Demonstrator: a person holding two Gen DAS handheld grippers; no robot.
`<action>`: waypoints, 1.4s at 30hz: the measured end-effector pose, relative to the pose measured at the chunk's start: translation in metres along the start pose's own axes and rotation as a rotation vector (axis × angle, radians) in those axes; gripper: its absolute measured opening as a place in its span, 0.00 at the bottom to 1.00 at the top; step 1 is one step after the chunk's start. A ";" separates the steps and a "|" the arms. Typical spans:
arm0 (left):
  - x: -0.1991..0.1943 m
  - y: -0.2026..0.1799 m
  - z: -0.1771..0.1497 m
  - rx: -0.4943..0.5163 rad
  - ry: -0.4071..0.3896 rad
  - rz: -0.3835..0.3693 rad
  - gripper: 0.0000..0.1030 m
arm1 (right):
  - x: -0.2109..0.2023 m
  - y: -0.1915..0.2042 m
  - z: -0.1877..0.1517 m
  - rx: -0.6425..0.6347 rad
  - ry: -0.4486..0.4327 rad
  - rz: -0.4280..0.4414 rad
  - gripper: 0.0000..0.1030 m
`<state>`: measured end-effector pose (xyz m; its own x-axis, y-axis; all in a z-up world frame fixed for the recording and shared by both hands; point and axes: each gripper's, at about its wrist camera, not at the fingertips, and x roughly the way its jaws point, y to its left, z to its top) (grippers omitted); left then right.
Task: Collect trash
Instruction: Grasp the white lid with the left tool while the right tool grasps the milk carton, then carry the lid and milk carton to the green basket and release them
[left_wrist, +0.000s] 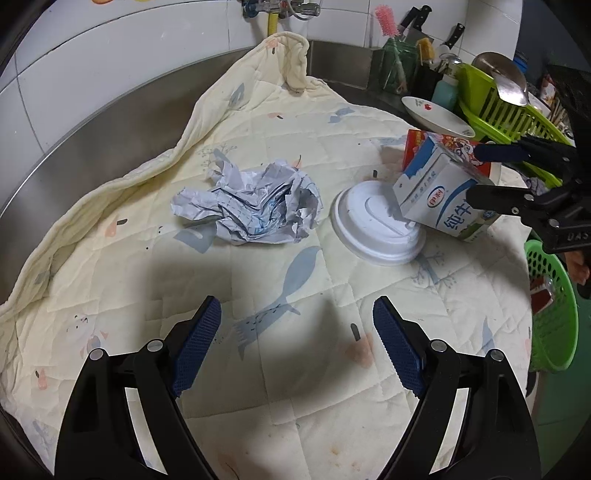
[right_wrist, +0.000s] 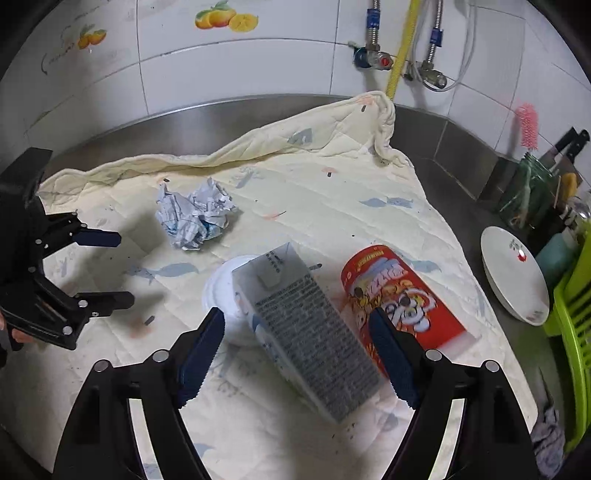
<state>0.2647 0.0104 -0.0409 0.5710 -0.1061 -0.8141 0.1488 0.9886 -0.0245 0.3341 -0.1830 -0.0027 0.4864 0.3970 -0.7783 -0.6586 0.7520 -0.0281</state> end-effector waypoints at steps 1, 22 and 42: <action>0.001 0.000 0.001 0.001 0.000 0.000 0.81 | 0.003 -0.001 0.001 -0.004 0.006 0.001 0.75; 0.012 -0.018 0.015 0.064 -0.024 -0.061 0.81 | -0.004 -0.003 -0.015 0.071 0.045 0.017 0.41; 0.071 -0.073 0.060 0.222 0.023 -0.059 0.87 | -0.081 -0.033 -0.096 0.239 0.008 -0.098 0.41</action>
<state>0.3425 -0.0752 -0.0620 0.5376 -0.1583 -0.8282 0.3570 0.9326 0.0535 0.2610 -0.2901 0.0004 0.5360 0.3121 -0.7844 -0.4535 0.8901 0.0443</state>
